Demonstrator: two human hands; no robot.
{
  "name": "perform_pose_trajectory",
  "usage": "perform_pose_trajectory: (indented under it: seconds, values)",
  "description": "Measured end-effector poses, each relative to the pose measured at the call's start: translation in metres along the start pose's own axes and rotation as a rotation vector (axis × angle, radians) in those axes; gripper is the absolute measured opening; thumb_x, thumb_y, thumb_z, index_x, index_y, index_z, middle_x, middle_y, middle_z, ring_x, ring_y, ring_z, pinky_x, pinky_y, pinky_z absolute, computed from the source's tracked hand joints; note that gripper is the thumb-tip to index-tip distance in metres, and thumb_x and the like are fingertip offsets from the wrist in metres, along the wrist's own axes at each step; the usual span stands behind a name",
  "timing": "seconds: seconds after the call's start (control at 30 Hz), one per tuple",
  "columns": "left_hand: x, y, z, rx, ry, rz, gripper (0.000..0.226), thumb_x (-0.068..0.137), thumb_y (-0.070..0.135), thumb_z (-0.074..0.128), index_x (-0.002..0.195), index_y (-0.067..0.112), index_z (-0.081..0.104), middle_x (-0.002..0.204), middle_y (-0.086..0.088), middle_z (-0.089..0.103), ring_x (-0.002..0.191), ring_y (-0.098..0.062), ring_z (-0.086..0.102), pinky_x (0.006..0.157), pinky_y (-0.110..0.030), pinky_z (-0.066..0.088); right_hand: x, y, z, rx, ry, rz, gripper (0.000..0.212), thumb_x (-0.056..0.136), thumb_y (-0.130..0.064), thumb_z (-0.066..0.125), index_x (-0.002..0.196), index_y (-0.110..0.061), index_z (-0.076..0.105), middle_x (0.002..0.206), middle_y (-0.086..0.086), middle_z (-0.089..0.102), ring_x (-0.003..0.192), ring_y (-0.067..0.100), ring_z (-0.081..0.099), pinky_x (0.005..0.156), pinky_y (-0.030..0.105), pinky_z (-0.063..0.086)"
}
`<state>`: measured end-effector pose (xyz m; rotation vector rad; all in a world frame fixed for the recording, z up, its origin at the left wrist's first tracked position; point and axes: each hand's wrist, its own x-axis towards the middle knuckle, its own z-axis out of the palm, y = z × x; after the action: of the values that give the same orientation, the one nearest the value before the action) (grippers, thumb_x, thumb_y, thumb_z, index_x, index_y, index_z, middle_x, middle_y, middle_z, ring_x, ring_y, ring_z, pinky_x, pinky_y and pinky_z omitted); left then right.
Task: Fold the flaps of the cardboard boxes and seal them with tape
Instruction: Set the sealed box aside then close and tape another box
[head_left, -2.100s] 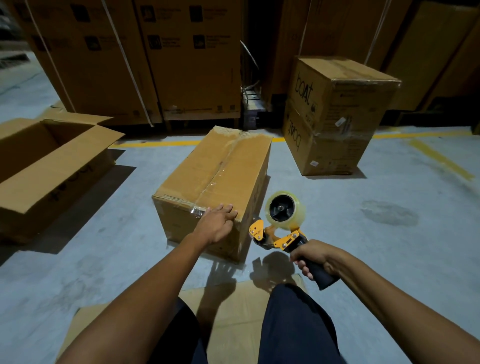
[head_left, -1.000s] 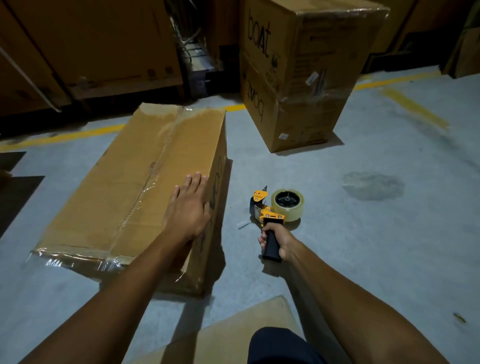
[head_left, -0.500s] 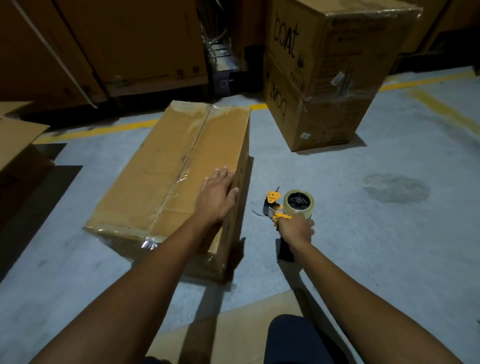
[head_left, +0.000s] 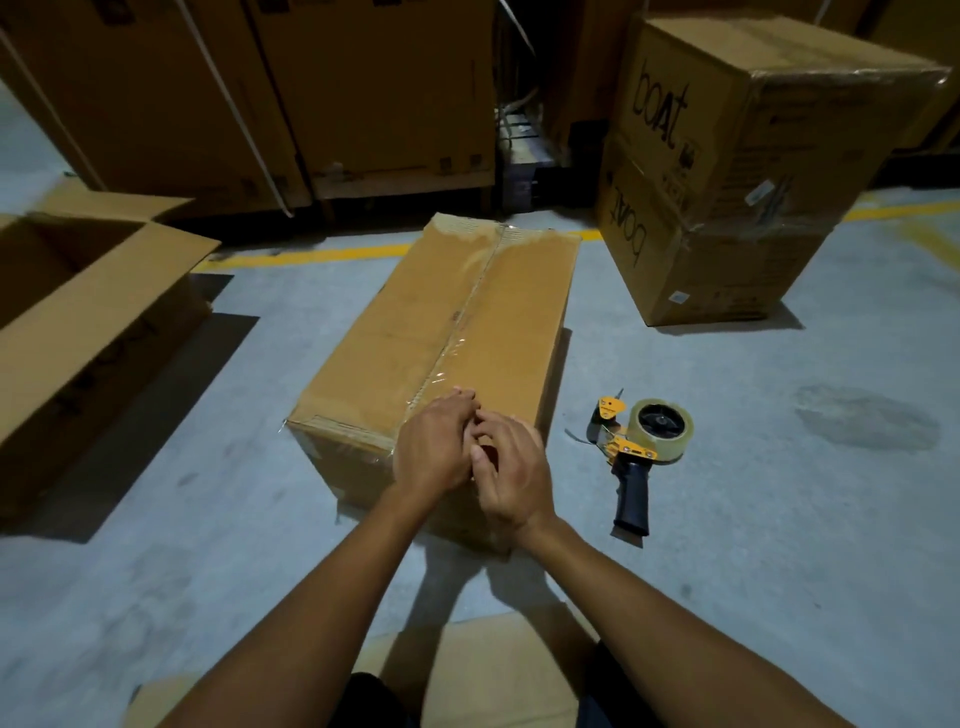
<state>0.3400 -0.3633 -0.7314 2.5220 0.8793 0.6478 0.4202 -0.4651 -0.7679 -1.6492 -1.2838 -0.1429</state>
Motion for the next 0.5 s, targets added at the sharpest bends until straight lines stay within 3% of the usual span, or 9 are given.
perform_pose_trajectory:
  seconds: [0.07, 0.13, 0.3, 0.5]
  values:
    - [-0.003, 0.002, 0.002, 0.038, 0.107, 0.016, 0.017, 0.086, 0.025, 0.057, 0.093, 0.019, 0.070, 0.093, 0.000, 0.073, 0.087, -0.024, 0.069, 0.064, -0.035, 0.055, 0.000, 0.007, 0.000, -0.008, 0.009, -0.092, 0.030, 0.100, -0.035, 0.046, 0.113, -0.011, 0.058, 0.112, 0.013, 0.070, 0.107, 0.027, 0.064, 0.095, 0.047, 0.047]
    - [-0.008, -0.002, 0.006, 0.045, 0.186, 0.069, 0.013, 0.084, 0.025, 0.055, 0.087, 0.019, 0.067, 0.080, 0.002, 0.069, 0.070, -0.020, 0.064, 0.051, -0.035, 0.050, -0.003, 0.016, 0.001, -0.011, -0.013, -0.172, 0.036, 0.104, -0.044, 0.040, 0.115, -0.013, 0.055, 0.117, 0.014, 0.069, 0.113, 0.028, 0.064, 0.097, 0.047, 0.047]
    - [-0.020, -0.016, 0.021, 0.072, 0.287, 0.160, 0.032, 0.089, 0.024, 0.044, 0.098, 0.013, 0.072, 0.102, -0.001, 0.075, 0.096, -0.018, 0.070, 0.071, -0.032, 0.052, -0.003, 0.035, -0.003, -0.084, -0.146, -0.396, 0.040, 0.104, -0.051, 0.038, 0.115, -0.014, 0.051, 0.125, 0.020, 0.067, 0.126, 0.033, 0.060, 0.103, 0.046, 0.043]
    - [-0.020, -0.016, 0.022, 0.127, 0.373, 0.146, 0.035, 0.096, 0.029, 0.037, 0.096, 0.013, 0.068, 0.098, -0.002, 0.071, 0.090, -0.022, 0.064, 0.079, -0.035, 0.040, 0.002, 0.035, -0.015, -0.074, -0.372, -0.404, 0.035, 0.107, -0.044, 0.035, 0.123, -0.014, 0.044, 0.139, 0.021, 0.057, 0.139, 0.033, 0.046, 0.115, 0.045, 0.030]
